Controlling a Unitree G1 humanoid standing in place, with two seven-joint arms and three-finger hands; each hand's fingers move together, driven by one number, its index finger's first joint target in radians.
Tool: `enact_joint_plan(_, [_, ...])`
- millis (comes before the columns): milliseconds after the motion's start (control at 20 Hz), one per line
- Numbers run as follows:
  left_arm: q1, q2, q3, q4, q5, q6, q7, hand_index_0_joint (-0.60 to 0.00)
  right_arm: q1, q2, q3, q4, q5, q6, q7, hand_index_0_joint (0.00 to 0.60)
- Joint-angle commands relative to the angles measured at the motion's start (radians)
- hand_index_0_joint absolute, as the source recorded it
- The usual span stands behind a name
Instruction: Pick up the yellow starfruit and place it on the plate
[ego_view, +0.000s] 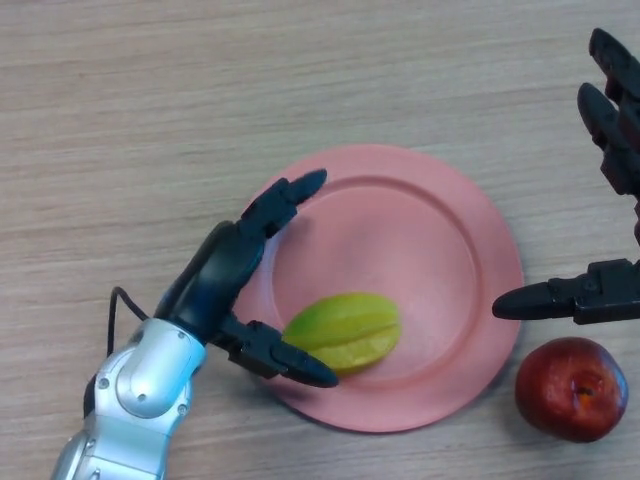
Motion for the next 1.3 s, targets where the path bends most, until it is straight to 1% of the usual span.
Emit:
enact_joint_plan(50, [-0.038, 0.006, 0.082, -0.085, 0.013, -0.114, 0.040, 0.000, -0.027, -0.029, -0.071, -0.068, 0.020, -0.129, -0.007, 0.000])
enact_joint_plan(150, [-0.049, 0.009, 0.119, -0.141, -0.031, -0.075, 0.019, 0.000, -0.032, -0.028, -0.063, -0.060, 0.012, -0.131, -0.009, 0.000])
enact_joint_plan(250, [-0.055, 0.027, 0.164, -0.225, -0.118, -0.048, 0.022, 0.000, -0.042, -0.029, -0.057, -0.053, 0.009, -0.128, -0.013, 0.000])
enact_joint_plan(300, [-0.055, 0.030, 0.173, -0.238, -0.135, -0.041, 0.022, 0.000, -0.042, -0.029, -0.057, -0.053, 0.009, -0.127, -0.013, 0.000])
enact_joint_plan(350, [-0.052, 0.048, 0.222, -0.286, -0.241, -0.008, 0.047, 0.000, -0.046, -0.029, -0.057, -0.054, 0.012, -0.127, -0.012, 0.000])
enact_joint_plan(400, [-0.049, 0.061, 0.256, -0.310, -0.303, 0.014, 0.058, 0.000, -0.048, -0.030, -0.055, -0.051, 0.011, -0.127, -0.011, 0.000])
enact_joint_plan(450, [-0.039, 0.081, 0.296, -0.322, -0.369, 0.026, 0.068, 0.000, -0.056, -0.031, -0.051, -0.044, 0.010, -0.124, -0.012, 0.000])
enact_joint_plan(550, [-0.015, 0.112, 0.357, -0.302, -0.441, -0.018, 0.076, 0.000, -0.058, -0.029, -0.043, -0.031, 0.008, -0.132, -0.013, 0.000])
enact_joint_plan(700, [0.014, 0.139, 0.425, -0.261, -0.489, -0.100, 0.094, 0.000, -0.062, -0.027, -0.034, -0.021, 0.006, -0.126, -0.007, 0.000])
enact_joint_plan(750, [0.017, 0.147, 0.446, -0.244, -0.500, -0.127, 0.121, 0.000, -0.066, -0.027, -0.033, -0.016, 0.005, -0.131, -0.009, 0.000])
enact_joint_plan(850, [0.020, 0.152, 0.440, -0.237, -0.494, -0.121, 0.151, 0.000, -0.068, -0.025, -0.027, -0.005, 0.002, -0.144, -0.010, 0.000])
enact_joint_plan(950, [0.030, 0.146, 0.433, -0.261, -0.494, -0.091, 0.142, 0.000, -0.072, -0.021, -0.021, 0.005, 0.013, -0.141, -0.016, 0.000])
enact_joint_plan(1100, [0.037, 0.139, 0.427, -0.270, -0.482, -0.089, 0.142, 0.000, -0.079, -0.024, -0.019, 0.006, 0.009, -0.136, -0.020, 0.000])
enact_joint_plan(1200, [0.037, 0.140, 0.421, -0.284, -0.433, -0.078, 0.151, 0.000, -0.064, -0.020, -0.023, -0.002, 0.018, -0.147, -0.014, 0.000])
enact_joint_plan(1300, [0.041, 0.133, 0.414, -0.289, -0.391, -0.089, 0.162, 0.000, -0.056, -0.019, -0.024, -0.004, 0.021, -0.146, -0.009, 0.000])
